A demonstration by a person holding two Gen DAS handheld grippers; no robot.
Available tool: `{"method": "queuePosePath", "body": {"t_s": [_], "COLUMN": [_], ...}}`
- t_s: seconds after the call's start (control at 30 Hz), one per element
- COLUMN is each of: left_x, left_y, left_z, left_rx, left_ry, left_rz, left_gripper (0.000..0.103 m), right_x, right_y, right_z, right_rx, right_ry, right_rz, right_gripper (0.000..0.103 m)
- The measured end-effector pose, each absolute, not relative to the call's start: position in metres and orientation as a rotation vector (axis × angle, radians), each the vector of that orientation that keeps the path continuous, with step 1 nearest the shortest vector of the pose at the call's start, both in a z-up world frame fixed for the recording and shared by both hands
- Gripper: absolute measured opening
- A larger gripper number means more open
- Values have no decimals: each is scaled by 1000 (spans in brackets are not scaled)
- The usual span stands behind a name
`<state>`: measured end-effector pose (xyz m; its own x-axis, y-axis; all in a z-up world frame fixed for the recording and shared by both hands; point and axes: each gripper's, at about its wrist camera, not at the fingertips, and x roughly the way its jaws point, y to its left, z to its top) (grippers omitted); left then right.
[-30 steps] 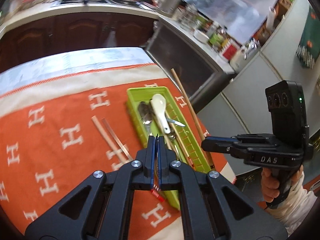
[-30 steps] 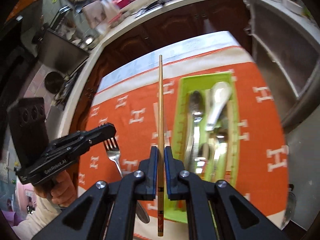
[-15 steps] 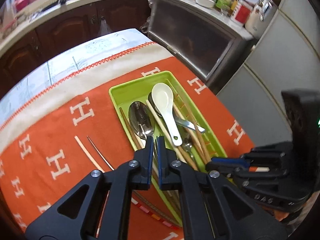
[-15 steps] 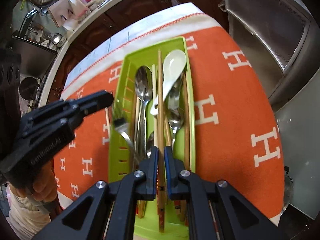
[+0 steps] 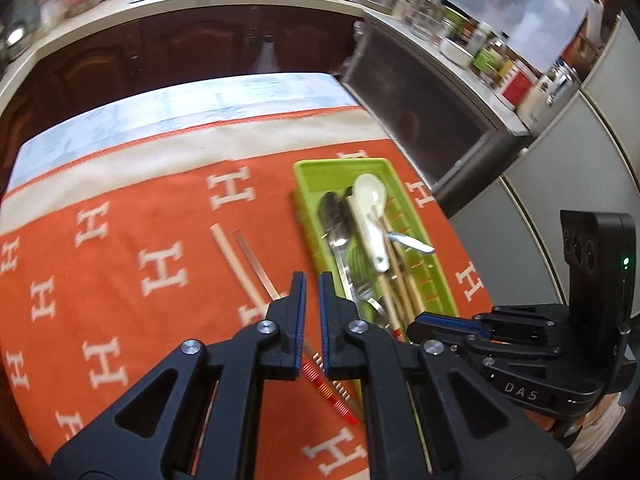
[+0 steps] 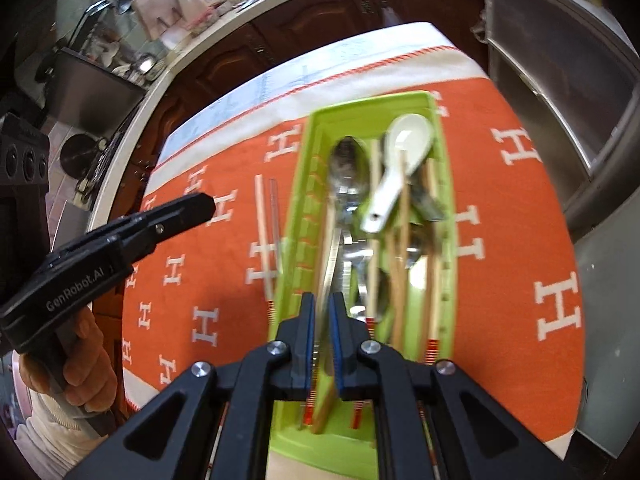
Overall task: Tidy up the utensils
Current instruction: 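Carry the fork and chopstick into the green tray and open both tools, then grasp the metal chopstick with the right tool while the left tool moves to the wooden chopstick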
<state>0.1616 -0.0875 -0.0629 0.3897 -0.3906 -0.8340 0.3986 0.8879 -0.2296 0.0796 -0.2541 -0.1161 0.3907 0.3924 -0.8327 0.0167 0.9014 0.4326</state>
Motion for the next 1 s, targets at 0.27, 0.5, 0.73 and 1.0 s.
{"method": "queuePosePath", "body": {"t_s": [0.27,0.5,0.73,1.0], "left_x": [136,124,118,112], "left_y": [-32,-1,28,53], "left_z": [-74,-94,-109,-124], "left_rx": [-44,-107,-166,-238], "left_ry": [1077,1078,1069,1076], "left_rz": [-379,-299,-240,-233], "left_gripper": [4,35,39,39], "right_x": [85,106,141,167], "right_y": [-211,-184,-158,-131], "right_z": [-108,-116,-135,-157], "right_rx": [331,268,199,48], "right_ry": [1173,1236,1319,1405], "right_rz": [286,245,165,66], "right_gripper": [7,7,8,8]}}
